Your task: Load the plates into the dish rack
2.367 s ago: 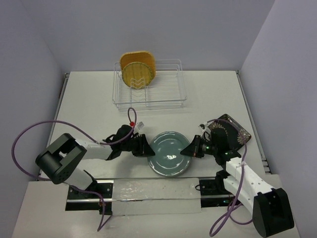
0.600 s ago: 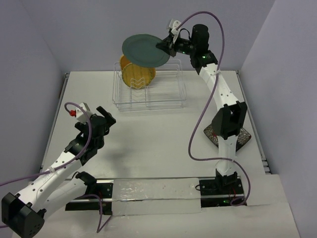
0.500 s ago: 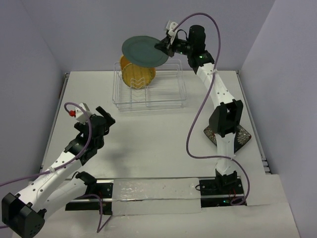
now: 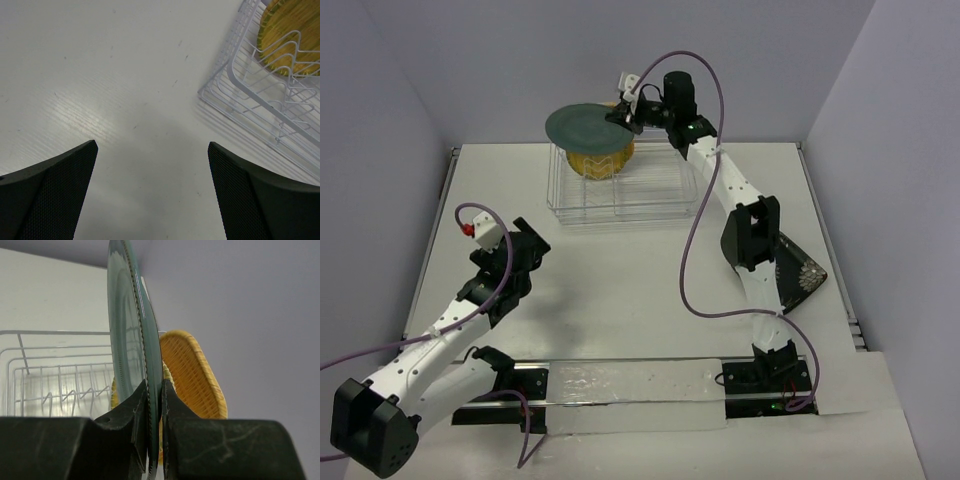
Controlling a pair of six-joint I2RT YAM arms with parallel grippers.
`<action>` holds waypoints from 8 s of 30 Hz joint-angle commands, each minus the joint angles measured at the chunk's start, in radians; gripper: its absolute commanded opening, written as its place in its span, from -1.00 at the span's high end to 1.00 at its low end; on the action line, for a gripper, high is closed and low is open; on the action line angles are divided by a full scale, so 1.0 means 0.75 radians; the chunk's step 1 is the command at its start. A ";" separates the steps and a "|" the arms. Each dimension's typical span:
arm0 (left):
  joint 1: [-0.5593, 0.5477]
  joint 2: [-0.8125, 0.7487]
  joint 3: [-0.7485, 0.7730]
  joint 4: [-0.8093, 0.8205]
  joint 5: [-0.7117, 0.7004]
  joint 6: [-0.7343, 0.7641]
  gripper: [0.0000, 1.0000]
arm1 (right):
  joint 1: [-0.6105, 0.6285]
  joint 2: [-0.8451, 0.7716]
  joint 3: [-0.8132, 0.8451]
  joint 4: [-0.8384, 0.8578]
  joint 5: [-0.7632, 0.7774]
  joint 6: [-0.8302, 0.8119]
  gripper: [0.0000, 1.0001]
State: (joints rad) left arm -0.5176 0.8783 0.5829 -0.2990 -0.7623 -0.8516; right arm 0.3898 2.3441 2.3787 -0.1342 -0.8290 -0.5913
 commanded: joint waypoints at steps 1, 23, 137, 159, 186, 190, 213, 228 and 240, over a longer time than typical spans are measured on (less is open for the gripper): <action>0.023 -0.011 -0.013 0.068 0.034 0.033 -0.99 | 0.005 -0.004 0.118 0.227 -0.018 -0.071 1.00; 0.060 0.035 -0.050 0.159 0.133 0.105 -0.99 | 0.008 0.168 0.099 0.265 -0.002 -0.139 1.00; -0.188 0.969 0.580 0.749 1.300 0.691 -0.99 | -1.528 -1.690 -2.811 -0.030 0.742 1.683 -0.49; 0.007 0.989 0.525 0.880 1.448 0.592 -0.99 | -1.555 -1.823 -2.799 0.020 0.608 1.584 1.00; 0.028 0.698 0.383 0.873 1.212 0.453 -0.99 | -0.795 -2.180 -2.052 0.380 0.718 1.501 1.00; 0.028 0.586 0.310 0.858 1.078 0.385 -0.99 | -0.634 -1.938 -1.825 0.395 0.722 1.406 1.00; 0.034 -0.121 -0.092 0.324 0.364 -0.005 -0.99 | 0.011 -0.805 -0.587 0.249 0.725 0.051 1.00; 0.034 -0.238 -0.127 0.137 0.123 -0.139 -0.99 | 0.319 -0.458 -0.394 0.228 0.977 -0.751 1.00; 0.034 -0.241 -0.142 0.139 0.095 -0.117 -0.99 | 0.347 -0.364 -0.379 0.332 1.065 -0.969 1.00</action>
State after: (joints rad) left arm -0.4953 0.7088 0.4840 -0.2022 -0.6684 -0.9404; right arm 0.6632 2.0832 1.9921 -0.1595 -0.0944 -1.2015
